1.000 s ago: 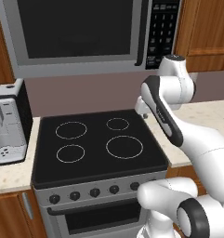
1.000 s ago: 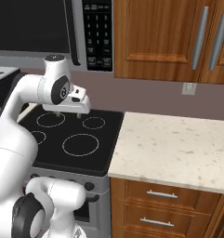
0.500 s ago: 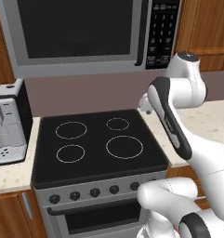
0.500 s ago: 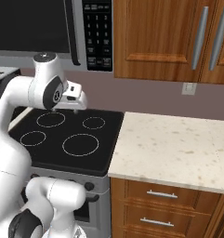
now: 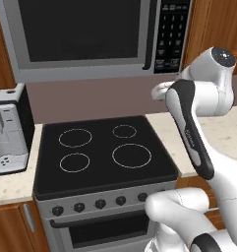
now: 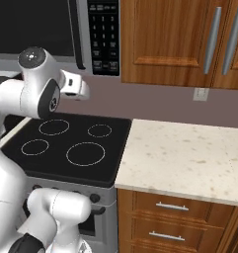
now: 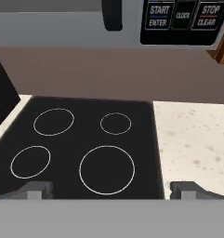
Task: The microwave is finished heating the shrimp and lemon wedge. Take the bowl containing the food and place it on the dining counter.
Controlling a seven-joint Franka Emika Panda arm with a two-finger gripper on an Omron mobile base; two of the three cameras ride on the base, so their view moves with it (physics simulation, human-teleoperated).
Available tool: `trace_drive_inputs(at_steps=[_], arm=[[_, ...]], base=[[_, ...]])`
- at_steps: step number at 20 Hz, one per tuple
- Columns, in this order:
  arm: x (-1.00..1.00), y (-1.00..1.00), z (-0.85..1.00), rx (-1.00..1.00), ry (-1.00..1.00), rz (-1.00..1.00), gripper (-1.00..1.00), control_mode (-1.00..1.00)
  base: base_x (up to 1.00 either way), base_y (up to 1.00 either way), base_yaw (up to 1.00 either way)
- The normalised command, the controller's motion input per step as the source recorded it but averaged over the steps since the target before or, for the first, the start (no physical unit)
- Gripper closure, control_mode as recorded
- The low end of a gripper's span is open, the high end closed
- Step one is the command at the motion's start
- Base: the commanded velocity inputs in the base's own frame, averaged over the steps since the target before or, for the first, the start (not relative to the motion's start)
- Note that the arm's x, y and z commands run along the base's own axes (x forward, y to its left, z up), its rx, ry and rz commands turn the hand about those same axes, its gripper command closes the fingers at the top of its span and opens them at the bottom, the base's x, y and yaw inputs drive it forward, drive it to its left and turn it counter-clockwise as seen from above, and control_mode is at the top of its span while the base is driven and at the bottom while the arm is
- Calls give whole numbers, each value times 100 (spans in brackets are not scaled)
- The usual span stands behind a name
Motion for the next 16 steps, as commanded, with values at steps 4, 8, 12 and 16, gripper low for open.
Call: trace_drive_inputs(at_steps=[4,8,12,16], arm=[[0,3,48,1,-34,1,-100,-100],[-1,1,2,0,-32,5,-100,-100],[0,0,0,0,-49,4,-100,-100],[0,4,5,1,-55,1,-100,-100]], base=[[0,0,0],[0,0,0],[0,0,0],[0,0,0]])
